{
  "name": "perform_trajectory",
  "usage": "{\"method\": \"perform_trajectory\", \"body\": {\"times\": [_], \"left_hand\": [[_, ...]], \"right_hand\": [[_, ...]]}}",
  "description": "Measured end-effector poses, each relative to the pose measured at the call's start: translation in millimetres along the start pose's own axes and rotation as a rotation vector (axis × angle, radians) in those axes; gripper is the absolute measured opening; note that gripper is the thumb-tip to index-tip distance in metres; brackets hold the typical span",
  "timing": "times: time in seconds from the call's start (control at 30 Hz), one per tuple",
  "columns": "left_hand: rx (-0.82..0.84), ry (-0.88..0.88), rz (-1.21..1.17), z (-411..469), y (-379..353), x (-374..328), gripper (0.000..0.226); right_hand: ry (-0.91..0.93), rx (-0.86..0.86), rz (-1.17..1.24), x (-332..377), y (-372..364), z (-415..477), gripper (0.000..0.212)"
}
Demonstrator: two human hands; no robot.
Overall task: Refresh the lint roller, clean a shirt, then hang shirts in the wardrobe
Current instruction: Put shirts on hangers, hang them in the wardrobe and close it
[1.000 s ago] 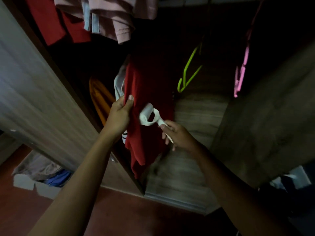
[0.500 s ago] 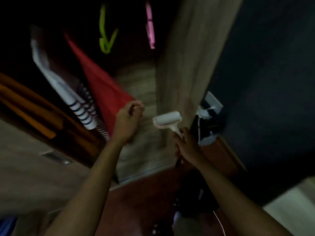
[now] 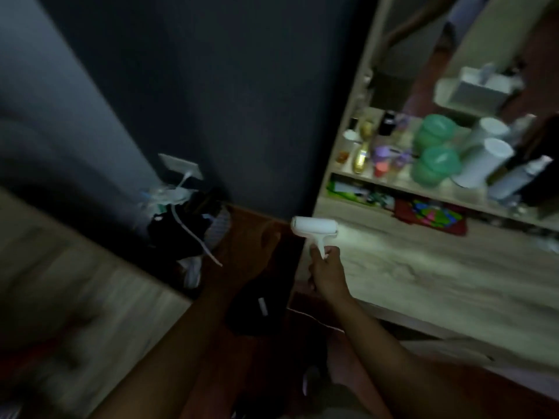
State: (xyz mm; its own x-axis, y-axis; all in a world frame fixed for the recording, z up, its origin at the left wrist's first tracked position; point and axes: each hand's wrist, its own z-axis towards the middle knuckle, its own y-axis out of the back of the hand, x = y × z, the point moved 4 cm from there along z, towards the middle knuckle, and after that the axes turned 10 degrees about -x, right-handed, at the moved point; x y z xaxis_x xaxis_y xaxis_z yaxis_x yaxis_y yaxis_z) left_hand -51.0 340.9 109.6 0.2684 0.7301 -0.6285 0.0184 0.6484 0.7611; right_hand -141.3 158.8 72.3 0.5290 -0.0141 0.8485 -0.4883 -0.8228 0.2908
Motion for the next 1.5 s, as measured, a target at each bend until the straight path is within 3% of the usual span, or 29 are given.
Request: {"method": "perform_trajectory", "body": {"times": [0.07,0.27,0.53,0.9,1.5], "left_hand": [[0.063,-0.103,0.076,18,-57,-23,0.039],[0.271,-0.182,0.143,45,-184,-77,0.035],[0.529,-0.24,0.368,76,-298,-89,0.056],[0.497,-0.259,0.466,92,-333,-87,0.072],[0.501,-0.198,0.429,85,-334,-85,0.075]], "right_hand": [[-0.067,-0.089,0.006,-22,36,35,0.033],[-0.277,-0.281,0.102,-69,119,108,0.048],[-0.301,-0.405,0.053,-102,149,176,0.039],[-0.059,-0.444,-0.23,-94,160,196,0.023],[-0.032,-0.406,-0.192,-101,171,206,0.027]]}}
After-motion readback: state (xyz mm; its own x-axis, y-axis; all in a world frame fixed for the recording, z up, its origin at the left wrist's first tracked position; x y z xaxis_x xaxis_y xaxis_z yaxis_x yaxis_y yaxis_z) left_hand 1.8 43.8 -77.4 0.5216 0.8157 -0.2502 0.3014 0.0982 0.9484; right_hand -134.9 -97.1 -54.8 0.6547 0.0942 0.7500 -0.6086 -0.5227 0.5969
